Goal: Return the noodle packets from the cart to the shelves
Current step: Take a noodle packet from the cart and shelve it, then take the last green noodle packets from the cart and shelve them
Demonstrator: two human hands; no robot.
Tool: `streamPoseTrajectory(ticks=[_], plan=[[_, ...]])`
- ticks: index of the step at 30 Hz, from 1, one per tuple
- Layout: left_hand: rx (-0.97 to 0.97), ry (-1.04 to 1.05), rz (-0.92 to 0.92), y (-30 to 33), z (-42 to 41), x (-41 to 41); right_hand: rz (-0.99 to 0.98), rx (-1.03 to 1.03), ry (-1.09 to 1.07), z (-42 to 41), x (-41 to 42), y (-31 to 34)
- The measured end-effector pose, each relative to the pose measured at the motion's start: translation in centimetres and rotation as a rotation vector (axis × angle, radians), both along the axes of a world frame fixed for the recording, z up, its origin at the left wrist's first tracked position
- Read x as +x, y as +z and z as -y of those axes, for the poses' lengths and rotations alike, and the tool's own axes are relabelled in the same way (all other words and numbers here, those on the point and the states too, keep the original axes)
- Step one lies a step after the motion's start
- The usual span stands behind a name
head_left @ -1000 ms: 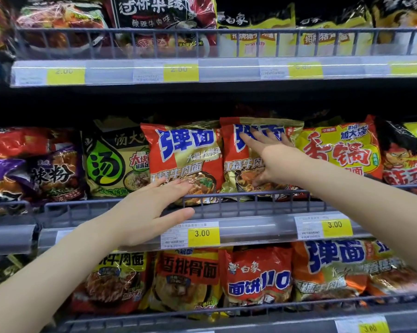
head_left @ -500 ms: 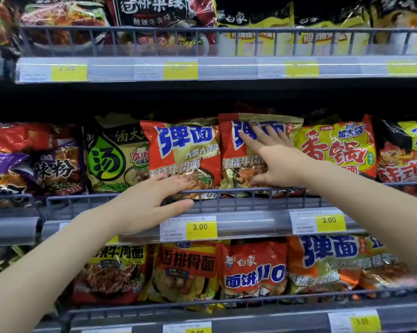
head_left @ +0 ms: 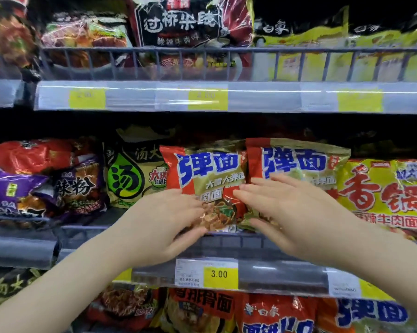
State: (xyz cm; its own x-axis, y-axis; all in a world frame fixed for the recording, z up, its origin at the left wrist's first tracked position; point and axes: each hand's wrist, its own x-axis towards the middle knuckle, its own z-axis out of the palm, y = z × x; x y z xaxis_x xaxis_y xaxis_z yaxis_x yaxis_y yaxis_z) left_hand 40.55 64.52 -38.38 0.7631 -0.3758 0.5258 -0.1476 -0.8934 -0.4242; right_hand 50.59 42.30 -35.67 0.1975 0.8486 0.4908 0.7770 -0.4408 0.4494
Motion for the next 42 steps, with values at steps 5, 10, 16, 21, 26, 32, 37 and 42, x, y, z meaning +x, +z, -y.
streamPoseTrajectory(ticks=[5,10,16,21,26,32,37,42], plan=[[0.073,0.075,-0.091,1.1,-2.9,-2.0,-0.210,-0.169,-0.030,-1.6,-0.3,0.8],[0.090,0.155,-0.217,5.1,-4.5,-6.5,-0.353,-0.343,-0.034,-4.2,-2.5,4.0],[0.014,0.253,-0.300,12.4,-5.6,-14.0,-0.379,-0.440,0.048,-6.9,-6.6,11.3],[-0.080,0.338,-0.316,19.5,-5.8,-21.3,-0.601,-0.661,0.163,-9.2,-11.4,18.8],[-0.184,0.486,-0.326,25.1,-5.5,-29.6,-0.667,-0.718,0.325,-11.8,-16.8,25.7],[-0.254,0.744,-0.236,28.5,-4.2,-40.2,-0.624,-0.709,0.558,-15.5,-23.6,30.3],[-0.254,1.062,-0.155,29.6,-0.3,-48.6,-0.514,-0.717,0.778,-19.1,-29.1,30.9],[-0.265,1.331,-0.098,29.3,4.2,-56.0,-0.395,-0.672,1.024,-22.0,-35.9,31.1]])
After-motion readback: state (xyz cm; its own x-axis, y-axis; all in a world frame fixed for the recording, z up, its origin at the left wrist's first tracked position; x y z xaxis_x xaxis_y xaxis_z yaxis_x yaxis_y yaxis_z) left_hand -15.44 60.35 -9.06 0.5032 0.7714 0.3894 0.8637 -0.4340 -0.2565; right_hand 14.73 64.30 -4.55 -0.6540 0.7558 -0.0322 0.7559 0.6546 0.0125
